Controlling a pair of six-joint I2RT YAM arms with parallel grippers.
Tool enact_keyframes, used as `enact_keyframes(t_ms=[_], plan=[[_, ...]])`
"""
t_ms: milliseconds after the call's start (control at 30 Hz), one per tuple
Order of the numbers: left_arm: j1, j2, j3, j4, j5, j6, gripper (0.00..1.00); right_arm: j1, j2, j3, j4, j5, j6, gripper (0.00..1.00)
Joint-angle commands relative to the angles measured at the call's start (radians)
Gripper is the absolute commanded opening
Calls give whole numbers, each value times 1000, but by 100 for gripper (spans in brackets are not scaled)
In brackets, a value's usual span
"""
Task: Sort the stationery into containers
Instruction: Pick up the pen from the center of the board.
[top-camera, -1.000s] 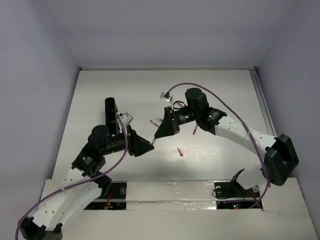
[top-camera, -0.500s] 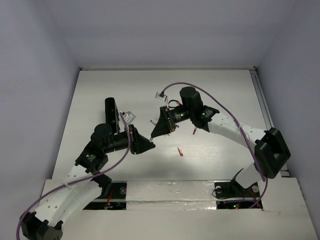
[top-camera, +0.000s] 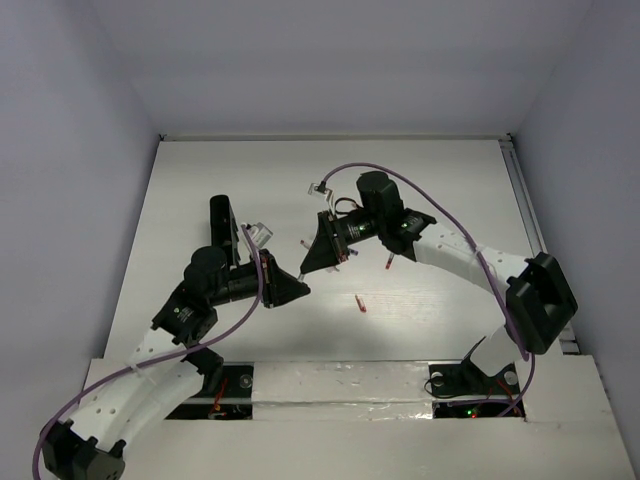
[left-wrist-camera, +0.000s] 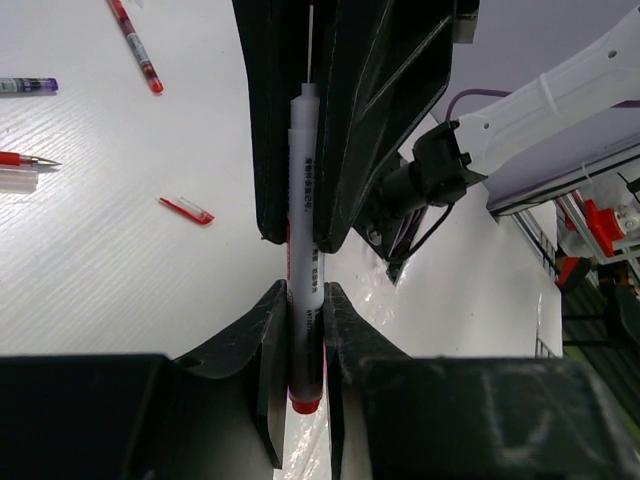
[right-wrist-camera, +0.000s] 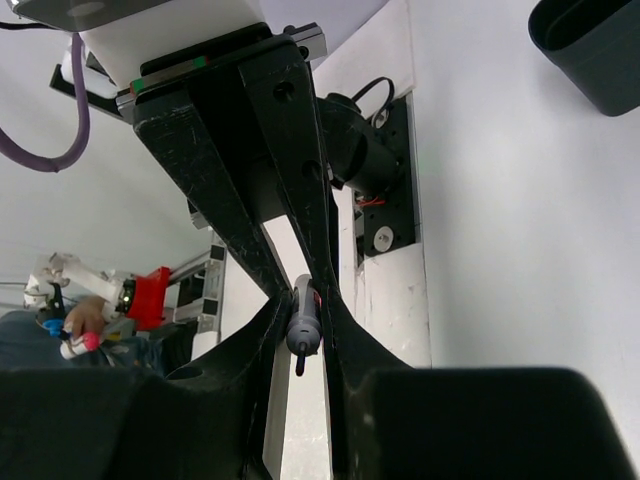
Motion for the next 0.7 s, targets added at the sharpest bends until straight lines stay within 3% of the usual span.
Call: enact_keyframes(t_ms=[0,67,100,200,300,400,467,533,600,633,667], plan=[[2,-16,19,28,-49,3,0,9,-3,45,-19,30,-48,11],[2,-29,16,29,-75,-1,0,9,-19,33,-16,52,-53,30],[2,-33,15,29,-84,-4,0,9,-27,29,-19,79,-59,47],[2,-55,7,25,-130,-20,0,9,-64,13,-28,148,-73,72],[2,-78,-1,22,-191,-41,0,9,-110,-17,-19,194,-74,83],[2,-99,-2,8,-263,-53,0,-11,-160,-58,5,245,-70,84],[2,-116,9,-3,-322,-54,0,-11,-185,-84,21,297,-67,81],[2,-128,22,-35,-392,-46,0,-11,-203,-131,35,368,-65,68],[2,-145,50,-58,-434,-34,0,-11,-199,-159,32,411,-59,43],[2,-150,59,-64,-451,-18,0,-11,-193,-170,26,452,-61,22],[2,-156,70,-70,-474,-8,0,-11,-173,-190,12,480,-61,11]])
